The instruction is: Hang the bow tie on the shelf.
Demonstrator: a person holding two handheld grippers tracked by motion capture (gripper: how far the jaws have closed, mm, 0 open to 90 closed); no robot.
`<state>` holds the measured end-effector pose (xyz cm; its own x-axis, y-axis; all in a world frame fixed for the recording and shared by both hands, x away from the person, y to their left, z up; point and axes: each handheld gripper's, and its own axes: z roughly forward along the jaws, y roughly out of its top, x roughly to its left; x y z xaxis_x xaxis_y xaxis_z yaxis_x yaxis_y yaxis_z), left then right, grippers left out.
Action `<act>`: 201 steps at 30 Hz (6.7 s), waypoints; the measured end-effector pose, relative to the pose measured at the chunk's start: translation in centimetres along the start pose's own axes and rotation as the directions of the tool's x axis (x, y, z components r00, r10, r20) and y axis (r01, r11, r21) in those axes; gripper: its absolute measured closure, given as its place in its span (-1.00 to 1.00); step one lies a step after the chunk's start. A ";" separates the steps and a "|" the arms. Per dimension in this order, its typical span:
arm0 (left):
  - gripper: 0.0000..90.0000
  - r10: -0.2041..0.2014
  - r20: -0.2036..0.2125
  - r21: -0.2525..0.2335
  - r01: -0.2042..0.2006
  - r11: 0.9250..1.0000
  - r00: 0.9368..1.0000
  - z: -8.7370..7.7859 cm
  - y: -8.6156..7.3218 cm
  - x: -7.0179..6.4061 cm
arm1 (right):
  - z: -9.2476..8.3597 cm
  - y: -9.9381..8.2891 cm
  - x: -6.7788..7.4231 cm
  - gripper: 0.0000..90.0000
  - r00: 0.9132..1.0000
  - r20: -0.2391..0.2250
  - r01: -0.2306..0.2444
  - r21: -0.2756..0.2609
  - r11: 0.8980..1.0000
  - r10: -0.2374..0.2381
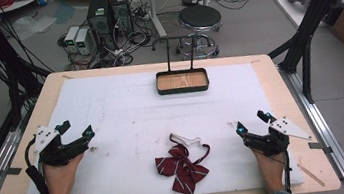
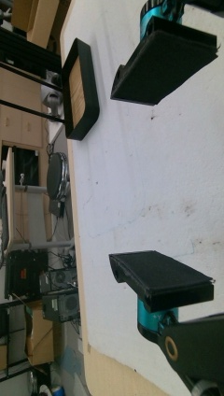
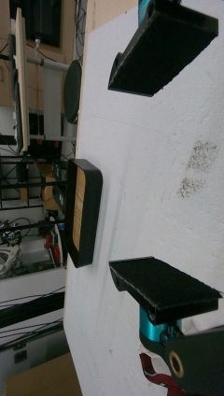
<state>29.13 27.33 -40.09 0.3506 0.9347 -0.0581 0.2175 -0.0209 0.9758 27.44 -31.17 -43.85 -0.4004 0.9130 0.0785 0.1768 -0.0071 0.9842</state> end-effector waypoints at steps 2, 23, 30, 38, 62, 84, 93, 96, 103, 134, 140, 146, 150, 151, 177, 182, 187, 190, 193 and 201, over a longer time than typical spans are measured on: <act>-0.60 -0.001 -0.001 0.001 0.001 1.000 1.000 0.0 0.0 0.0 | 0.0 0.0 0.1 -0.75 1.000 0.002 0.008 0.002 1.000 -0.008; -0.59 0.000 0.009 0.002 0.000 1.000 1.000 0.4 0.0 -0.2 | 1.3 0.5 7.1 -0.68 0.958 -0.286 0.035 0.112 0.993 -0.001; -0.59 0.002 0.009 0.000 -0.002 1.000 1.000 0.3 0.0 -0.2 | 3.1 0.1 10.3 -0.52 0.916 -0.401 0.114 0.216 0.970 -0.019; -0.59 0.000 0.012 -0.002 0.000 1.000 1.000 0.3 0.1 -0.3 | 4.2 -0.4 13.4 -0.26 0.895 -0.440 0.228 0.304 0.925 -0.076; -0.59 0.009 0.010 0.005 -0.009 1.000 1.000 0.3 0.0 -0.3 | 5.5 -1.1 15.5 0.67 0.878 -0.464 0.353 0.460 0.815 -0.119; -0.59 0.012 0.018 0.008 -0.012 1.000 1.000 0.5 0.0 -0.4 | 7.1 6.0 11.2 0.68 0.891 -0.435 0.276 0.296 0.914 -0.128; -0.58 0.017 0.027 0.015 -0.017 1.000 1.000 0.7 -0.1 -0.5 | 9.1 9.0 7.0 0.68 0.903 -0.408 0.263 0.285 0.922 -0.131; -0.58 0.016 0.026 0.018 -0.017 1.000 1.000 0.8 -0.1 -0.5 | 9.8 10.2 5.3 0.68 0.913 -0.389 0.243 0.276 0.930 -0.123; -0.58 0.020 0.031 0.022 -0.021 1.000 0.999 0.9 -0.2 -0.5 | 11.0 11.8 3.6 0.68 0.917 -0.373 0.252 0.264 0.931 -0.142; -0.58 0.023 0.052 0.027 -0.025 0.999 0.998 1.2 -0.2 -0.5 | 17.8 16.7 -1.3 0.68 0.962 -0.207 0.217 0.183 0.959 -0.178; -0.58 0.026 0.057 0.029 -0.027 0.999 0.998 1.2 -0.3 -0.4 | 18.8 16.1 -1.9 0.68 0.976 -0.141 0.191 0.185 0.964 -0.167; -0.58 0.021 0.058 0.033 -0.023 0.999 0.998 1.3 -0.3 -0.4 | 19.0 15.8 -2.9 0.68 0.986 -0.083 0.157 0.179 0.971 -0.144; -0.58 0.022 0.059 0.036 -0.024 0.999 0.998 1.4 -0.4 -0.4 | 19.4 15.2 -4.2 0.68 0.991 -0.050 0.129 0.200 0.971 -0.121; -0.58 0.021 0.058 0.036 -0.023 0.999 0.998 1.4 -0.4 -0.4 | 19.4 15.2 -4.2 0.68 0.991 -0.050 0.129 0.200 0.971 -0.121; -0.58 0.026 0.064 0.044 -0.029 0.999 0.998 1.5 -0.6 -0.5 | 19.3 15.3 -4.1 0.67 0.995 -0.054 0.090 0.153 0.984 -0.083; -0.58 0.027 0.067 0.047 -0.030 0.998 0.997 1.5 -0.6 -0.6 | 19.0 15.6 -3.2 0.68 0.988 -0.103 0.132 0.173 0.976 -0.115; -0.58 0.028 0.067 0.045 -0.031 0.999 0.997 1.5 -0.6 -0.7 | 19.2 15.5 -2.2 0.68 0.978 -0.129 0.191 0.206 0.960 -0.166; -0.58 0.027 0.068 0.046 -0.031 0.998 0.997 1.4 -0.6 -0.7 | 19.1 15.5 -1.8 0.68 0.972 -0.131 0.218 0.214 0.952 -0.193; -0.58 0.027 0.067 0.045 -0.030 0.999 0.997 1.5 -0.6 -0.7 | 18.9 15.7 -1.8 0.67 0.971 -0.127 0.224 0.205 0.953 -0.201; -0.58 0.028 0.070 0.048 -0.032 0.998 0.997 1.5 -0.6 -0.8 | 18.0 16.1 -3.2 0.67 0.980 -0.115 0.181 0.186 0.966 -0.161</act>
<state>30.11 26.08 -41.00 0.4197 0.9065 -0.0453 0.2498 -0.0674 0.9660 47.77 -26.81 -31.09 -0.5245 0.8491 -0.0635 0.2659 0.2341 0.9352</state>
